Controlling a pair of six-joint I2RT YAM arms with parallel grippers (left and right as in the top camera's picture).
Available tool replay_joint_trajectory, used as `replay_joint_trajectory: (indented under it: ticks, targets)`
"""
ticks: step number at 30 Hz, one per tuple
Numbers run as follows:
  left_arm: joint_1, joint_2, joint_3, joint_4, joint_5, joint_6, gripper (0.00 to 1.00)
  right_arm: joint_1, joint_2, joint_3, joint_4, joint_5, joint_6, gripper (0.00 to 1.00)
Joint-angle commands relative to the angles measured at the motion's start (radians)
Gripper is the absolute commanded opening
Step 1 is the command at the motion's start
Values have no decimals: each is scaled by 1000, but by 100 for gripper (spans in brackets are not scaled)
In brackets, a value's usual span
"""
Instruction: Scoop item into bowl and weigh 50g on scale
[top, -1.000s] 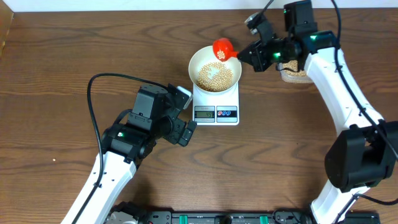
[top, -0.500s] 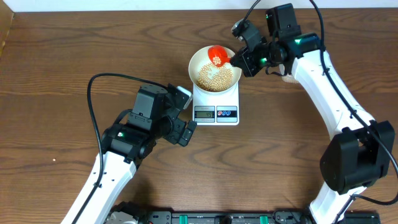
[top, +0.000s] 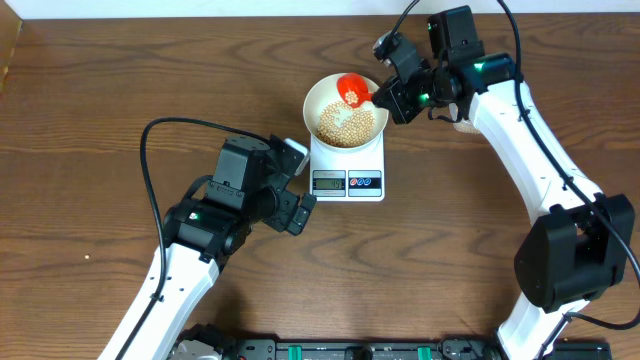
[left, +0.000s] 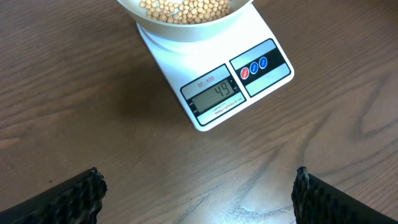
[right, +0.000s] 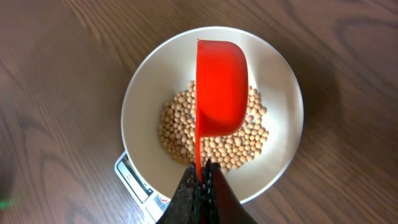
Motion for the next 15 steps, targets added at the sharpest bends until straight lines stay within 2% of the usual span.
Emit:
replay_joint_trajectory:
  ticks: [1,15]
  targets:
    - [-1,2,-6,-1,-14,-5,98,15,-21,16,-2,8,-23,1]
    - [-1,2,-6,-1,-13,-5,98,39,-21,16,-17,83,-67,1]
